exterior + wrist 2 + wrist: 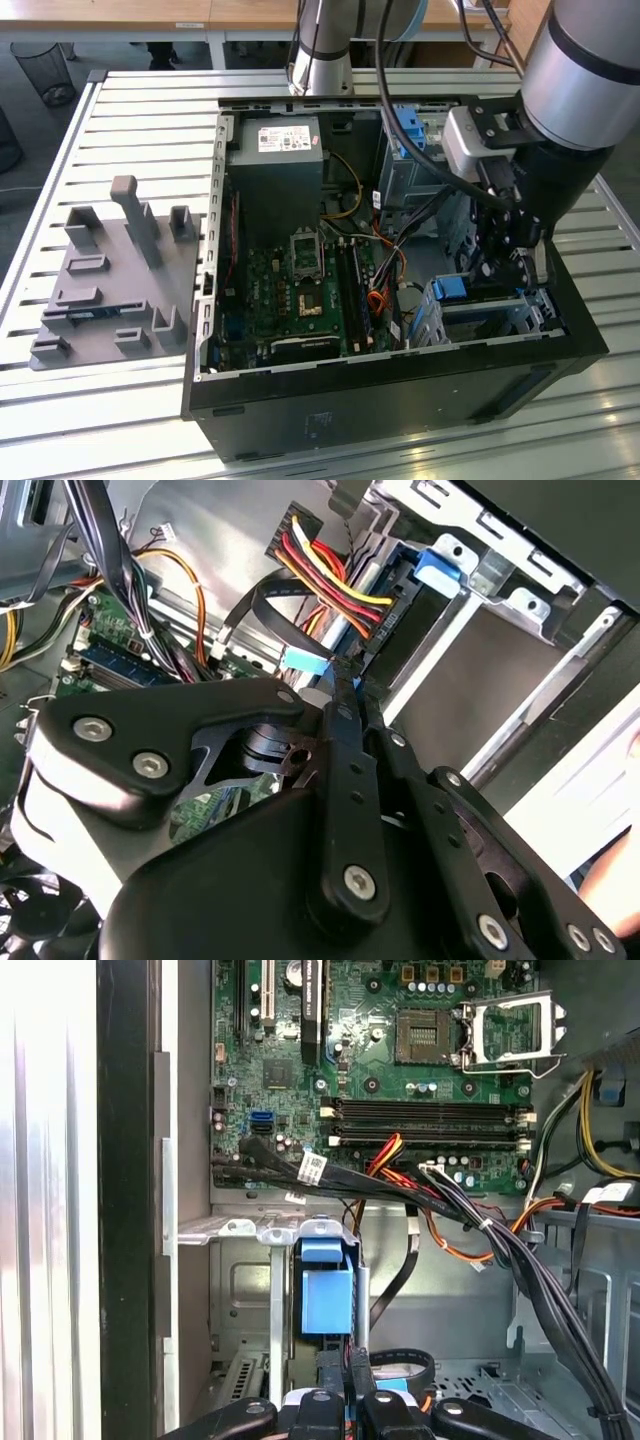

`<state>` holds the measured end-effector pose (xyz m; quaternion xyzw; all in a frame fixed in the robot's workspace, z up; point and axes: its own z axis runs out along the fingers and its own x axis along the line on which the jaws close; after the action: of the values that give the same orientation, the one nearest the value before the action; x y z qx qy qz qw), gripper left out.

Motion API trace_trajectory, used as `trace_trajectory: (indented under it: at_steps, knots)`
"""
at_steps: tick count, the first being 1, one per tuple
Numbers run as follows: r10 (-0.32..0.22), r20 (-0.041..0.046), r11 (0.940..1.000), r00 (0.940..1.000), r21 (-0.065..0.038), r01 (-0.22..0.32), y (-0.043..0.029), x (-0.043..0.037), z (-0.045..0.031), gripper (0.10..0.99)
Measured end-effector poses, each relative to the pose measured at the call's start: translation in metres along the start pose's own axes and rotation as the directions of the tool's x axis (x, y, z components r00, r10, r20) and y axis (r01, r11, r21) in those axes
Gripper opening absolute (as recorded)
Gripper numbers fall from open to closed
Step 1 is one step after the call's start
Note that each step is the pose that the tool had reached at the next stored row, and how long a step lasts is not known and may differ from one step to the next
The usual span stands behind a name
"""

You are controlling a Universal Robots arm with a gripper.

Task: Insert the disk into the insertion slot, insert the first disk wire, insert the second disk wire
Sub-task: 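Insert the second disk wire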

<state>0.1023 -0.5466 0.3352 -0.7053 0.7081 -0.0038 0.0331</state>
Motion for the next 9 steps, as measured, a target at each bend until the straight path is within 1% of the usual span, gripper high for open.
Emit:
trace_trajectory:
  at_steps: [9]
  knots:
    - [0.0, 0.0, 1.0, 1.0, 0.0, 0.0, -0.001, -0.0001, 0.0016, 0.149]
